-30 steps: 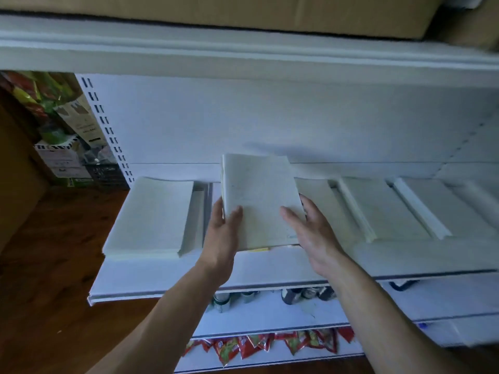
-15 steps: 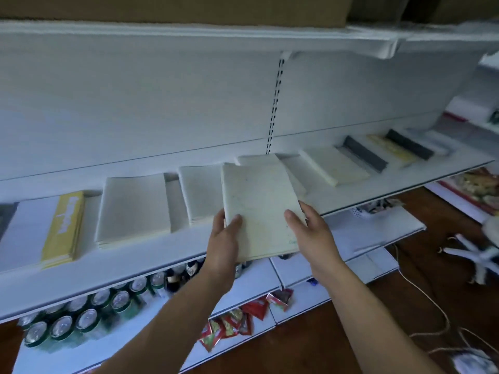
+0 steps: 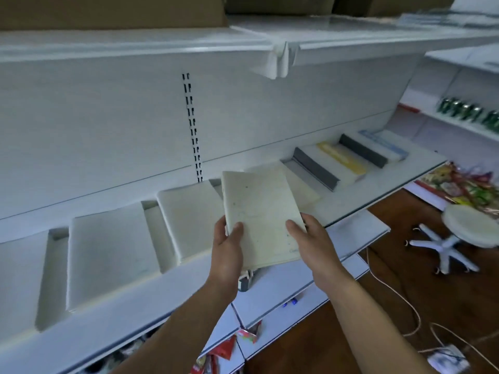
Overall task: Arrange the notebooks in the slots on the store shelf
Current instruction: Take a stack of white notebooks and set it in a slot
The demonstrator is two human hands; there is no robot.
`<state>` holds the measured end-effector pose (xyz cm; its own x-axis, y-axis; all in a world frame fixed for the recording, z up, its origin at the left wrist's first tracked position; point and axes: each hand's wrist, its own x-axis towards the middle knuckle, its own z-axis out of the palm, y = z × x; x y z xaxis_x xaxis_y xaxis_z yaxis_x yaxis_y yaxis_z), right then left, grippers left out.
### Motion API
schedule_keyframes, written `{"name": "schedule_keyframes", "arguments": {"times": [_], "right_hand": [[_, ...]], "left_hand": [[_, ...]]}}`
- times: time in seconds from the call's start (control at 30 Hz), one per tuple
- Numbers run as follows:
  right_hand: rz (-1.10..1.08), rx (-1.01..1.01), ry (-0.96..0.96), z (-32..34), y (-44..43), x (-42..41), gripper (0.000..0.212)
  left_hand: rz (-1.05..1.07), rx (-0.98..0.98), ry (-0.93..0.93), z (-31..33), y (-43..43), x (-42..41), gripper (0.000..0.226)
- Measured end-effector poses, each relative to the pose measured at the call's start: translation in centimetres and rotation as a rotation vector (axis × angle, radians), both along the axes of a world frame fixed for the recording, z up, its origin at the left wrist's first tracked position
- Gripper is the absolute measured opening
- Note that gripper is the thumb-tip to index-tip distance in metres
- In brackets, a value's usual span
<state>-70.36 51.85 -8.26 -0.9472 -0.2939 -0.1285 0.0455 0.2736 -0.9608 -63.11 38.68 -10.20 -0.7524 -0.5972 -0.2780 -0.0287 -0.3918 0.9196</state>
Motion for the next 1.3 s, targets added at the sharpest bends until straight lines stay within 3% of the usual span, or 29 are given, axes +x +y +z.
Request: {"name": "schedule_keyframes", "arguments": {"times": [0.43, 0.7, 0.87, 1.0, 1.07, 1.2, 1.3], "right_hand": [[0.016, 0.213, 0.078, -0.1, -0.5, -15.2, 0.009], [0.254, 0.334, 0.208, -2.1, -1.1, -22.9, 0.006], [0.351, 0.347, 0.198, -4.4, -0.9, -25.1, 0.009], [0.452, 0.373, 0.182, -5.6, 0.0, -25.5, 0.053], [0.486, 0.342, 0.163, -5.4, 0.3, -25.5, 0.063], [0.522, 0.215, 0.062, -5.6, 0.4, -25.8, 0.066], [0.564, 0.144, 0.026, -6.0, 0.3, -26.2, 0.066]], "left_hand": [[-0.005, -0.31, -0.105, -1.1, 0.7, -14.2, 0.03], [0.203, -0.691, -0.429, -4.4, 1.5, -18.8, 0.038], [0.223, -0.736, -0.553, -5.4, 2.5, -19.8, 0.046], [0.15, -0.792, -0.666, -5.3, 3.2, -20.0, 0.056], [0.127, -0.748, -0.64, -5.3, 3.1, -20.1, 0.06], [0.246, -0.351, -0.328, -4.7, 3.8, -20.2, 0.063], [0.27, -0.236, -0.271, -4.5, 4.2, -20.6, 0.065]]}}
